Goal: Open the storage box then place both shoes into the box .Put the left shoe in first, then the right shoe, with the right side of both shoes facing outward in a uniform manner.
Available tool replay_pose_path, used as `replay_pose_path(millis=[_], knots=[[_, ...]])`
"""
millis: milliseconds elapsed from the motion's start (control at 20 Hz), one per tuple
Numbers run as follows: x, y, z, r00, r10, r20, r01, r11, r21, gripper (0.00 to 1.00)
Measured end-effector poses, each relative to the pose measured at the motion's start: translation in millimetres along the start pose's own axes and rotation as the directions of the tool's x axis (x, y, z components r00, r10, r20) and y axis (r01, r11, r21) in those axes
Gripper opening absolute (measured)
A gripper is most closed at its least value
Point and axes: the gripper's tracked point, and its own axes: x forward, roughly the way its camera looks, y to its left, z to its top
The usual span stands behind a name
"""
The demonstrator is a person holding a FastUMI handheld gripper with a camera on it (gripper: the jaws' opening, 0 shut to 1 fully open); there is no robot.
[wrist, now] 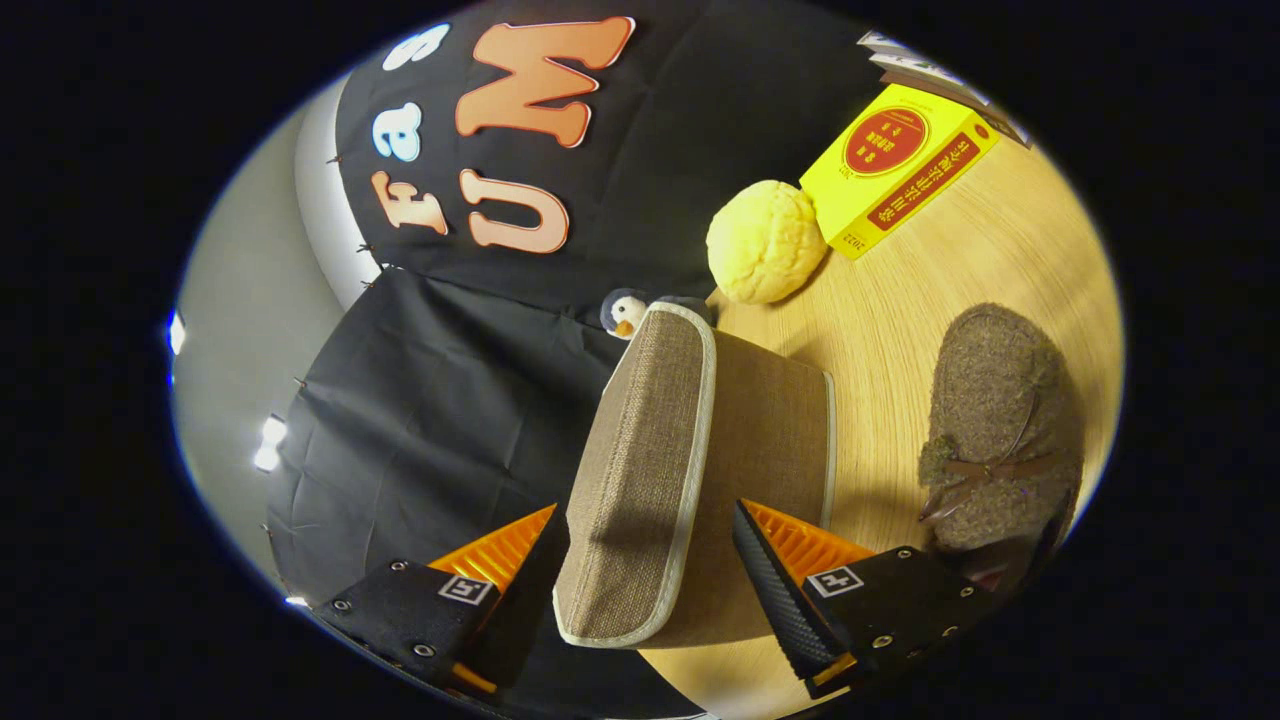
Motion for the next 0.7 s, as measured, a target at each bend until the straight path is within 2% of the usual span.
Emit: replay_pose_path(millis=[300,400,550,700], knots=[[4,20,0,0.995,0.099,-0.020,-0.097,0.992,0.075,0.95],[6,18,-2,0.996,0.087,-0.033,-0.084,0.994,0.072,0.93],[4,20,0,0.998,0.065,-0.021,-0.063,0.996,0.062,0.85],[-2,37,2,0.997,0.081,0.006,-0.081,0.996,0.049,0.77]])
